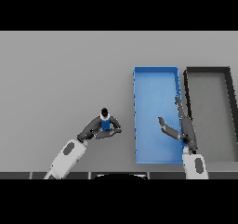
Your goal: Pick up the blue pipe and place it into the blue bin.
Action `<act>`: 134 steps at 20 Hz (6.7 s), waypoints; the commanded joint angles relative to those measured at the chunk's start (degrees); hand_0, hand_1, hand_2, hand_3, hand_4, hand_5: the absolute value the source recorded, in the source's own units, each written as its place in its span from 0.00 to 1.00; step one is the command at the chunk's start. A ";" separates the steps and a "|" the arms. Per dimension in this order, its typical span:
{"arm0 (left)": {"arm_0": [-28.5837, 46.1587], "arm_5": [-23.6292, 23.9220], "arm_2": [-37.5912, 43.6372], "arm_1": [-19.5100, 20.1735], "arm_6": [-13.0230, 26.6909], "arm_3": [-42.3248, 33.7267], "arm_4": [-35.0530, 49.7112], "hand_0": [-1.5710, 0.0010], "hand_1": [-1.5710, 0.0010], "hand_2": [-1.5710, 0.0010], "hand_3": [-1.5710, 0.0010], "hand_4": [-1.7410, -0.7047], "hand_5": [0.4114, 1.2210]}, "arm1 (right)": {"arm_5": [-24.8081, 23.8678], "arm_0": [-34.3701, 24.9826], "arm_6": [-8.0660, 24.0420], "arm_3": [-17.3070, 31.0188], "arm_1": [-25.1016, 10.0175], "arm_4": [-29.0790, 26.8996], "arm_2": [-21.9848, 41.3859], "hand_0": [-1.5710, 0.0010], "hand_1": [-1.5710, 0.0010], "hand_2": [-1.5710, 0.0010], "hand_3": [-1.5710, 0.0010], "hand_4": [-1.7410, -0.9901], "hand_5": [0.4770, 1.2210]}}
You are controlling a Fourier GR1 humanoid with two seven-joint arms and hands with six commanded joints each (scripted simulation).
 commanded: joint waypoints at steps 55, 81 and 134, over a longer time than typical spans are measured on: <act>-2.44 -10.08 4.75 -10.95 4.84 -13.94 -9.59 0.00 0.00 0.00 0.00 0.27 1.00 | 19.17 -27.72 32.25 -17.78 -6.14 -22.42 16.47 1.00 1.00 0.97 1.00 0.67 0.10; -1.75 -13.45 8.05 -12.09 7.32 -15.60 -8.71 0.00 0.00 0.00 0.09 0.01 1.00 | 17.70 -39.01 27.67 -6.80 -1.15 -24.03 22.96 0.02 0.02 0.02 0.04 0.03 0.92; 0.38 -14.64 8.36 -8.73 13.76 -16.67 -14.67 1.00 1.00 1.00 1.00 0.83 0.02 | -5.10 -35.07 42.20 0.35 -18.55 -37.02 -3.06 0.00 0.00 0.00 0.00 0.00 1.00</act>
